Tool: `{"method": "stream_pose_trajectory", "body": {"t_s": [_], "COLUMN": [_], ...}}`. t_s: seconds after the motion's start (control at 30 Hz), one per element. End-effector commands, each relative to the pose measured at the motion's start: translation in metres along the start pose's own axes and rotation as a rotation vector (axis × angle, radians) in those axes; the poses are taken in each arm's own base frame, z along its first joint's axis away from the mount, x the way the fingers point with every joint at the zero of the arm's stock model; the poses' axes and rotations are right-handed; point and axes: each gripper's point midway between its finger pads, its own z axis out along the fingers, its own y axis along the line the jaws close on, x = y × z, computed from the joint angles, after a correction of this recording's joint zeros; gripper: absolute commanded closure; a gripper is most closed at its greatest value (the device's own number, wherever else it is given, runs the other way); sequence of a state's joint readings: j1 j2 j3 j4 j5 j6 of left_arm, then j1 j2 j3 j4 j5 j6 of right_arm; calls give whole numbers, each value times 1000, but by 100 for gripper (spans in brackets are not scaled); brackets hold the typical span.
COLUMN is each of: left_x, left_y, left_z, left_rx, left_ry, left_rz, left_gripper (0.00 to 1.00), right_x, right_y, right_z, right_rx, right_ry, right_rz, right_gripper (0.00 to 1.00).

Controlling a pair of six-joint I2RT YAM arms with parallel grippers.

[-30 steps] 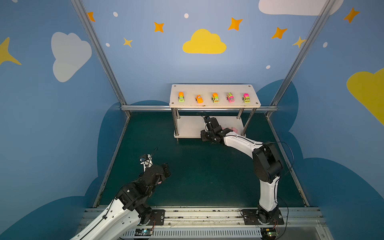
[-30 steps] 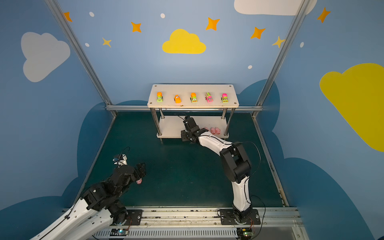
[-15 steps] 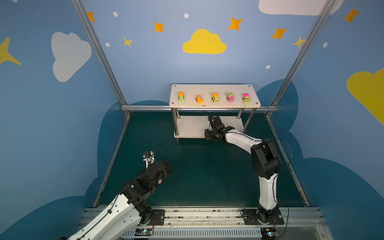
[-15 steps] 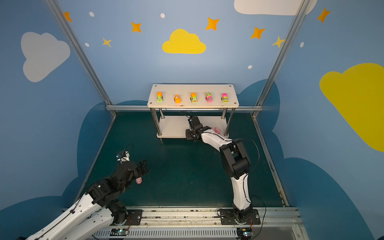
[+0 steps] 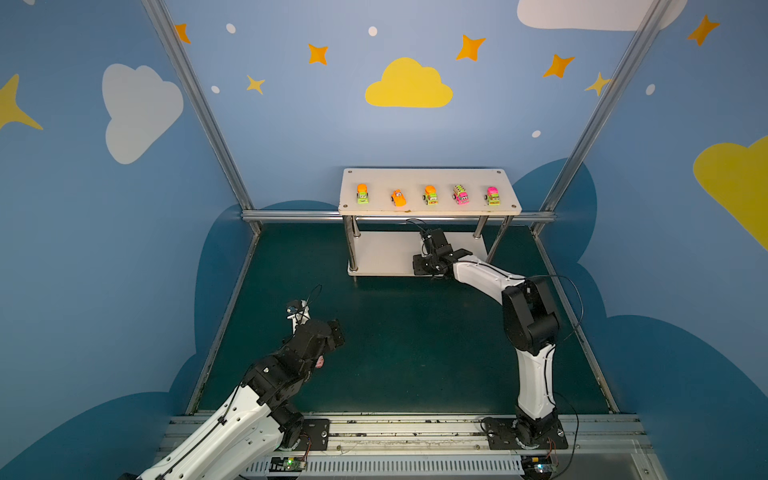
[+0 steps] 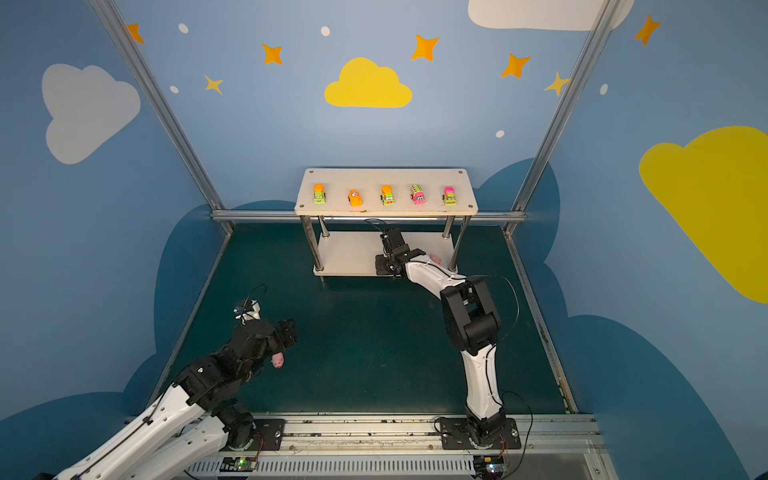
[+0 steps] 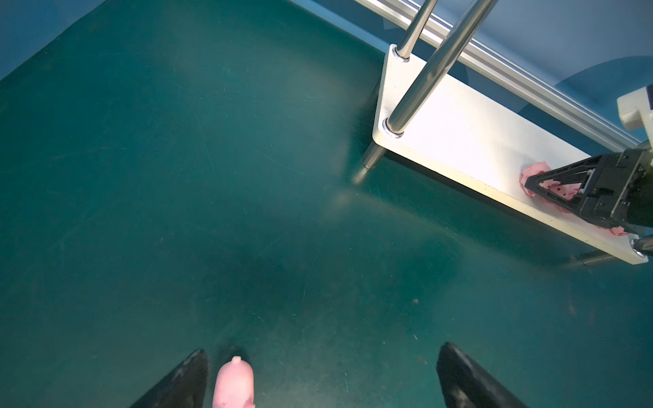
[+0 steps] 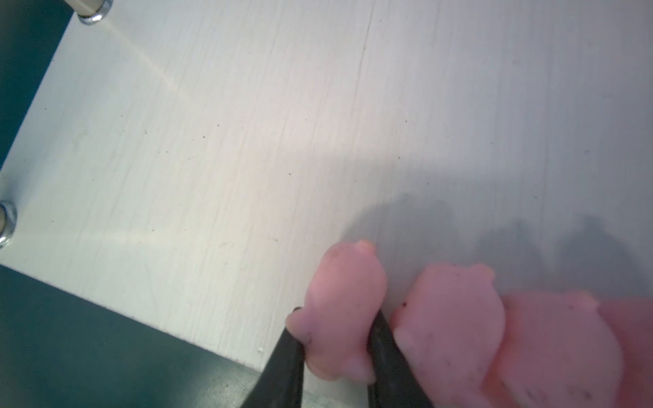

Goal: Place and organize the plastic toys onto the shelf
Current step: 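Set the sixth pig at the end of the row and open the right gripper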

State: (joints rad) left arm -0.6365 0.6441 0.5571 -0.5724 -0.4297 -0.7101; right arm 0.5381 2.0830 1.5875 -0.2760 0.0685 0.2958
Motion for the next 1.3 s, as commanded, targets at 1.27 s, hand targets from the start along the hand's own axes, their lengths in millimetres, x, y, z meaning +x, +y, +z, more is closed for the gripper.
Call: {"method": "stream_pose_trajectory", "body": {"t_s": [1.27], "left_x": [-14], "left_y": [9], "left_z": [-28], "left_rx": [60], "left_ry": [-68], "left_rz": [-46], "left_gripper": [0], "right_x": [-30], "right_y": [34], "right_z": [-43], "right_rx": [-60], "right_ry": [-58], "right_rz": [-38], "right_gripper": [52]}}
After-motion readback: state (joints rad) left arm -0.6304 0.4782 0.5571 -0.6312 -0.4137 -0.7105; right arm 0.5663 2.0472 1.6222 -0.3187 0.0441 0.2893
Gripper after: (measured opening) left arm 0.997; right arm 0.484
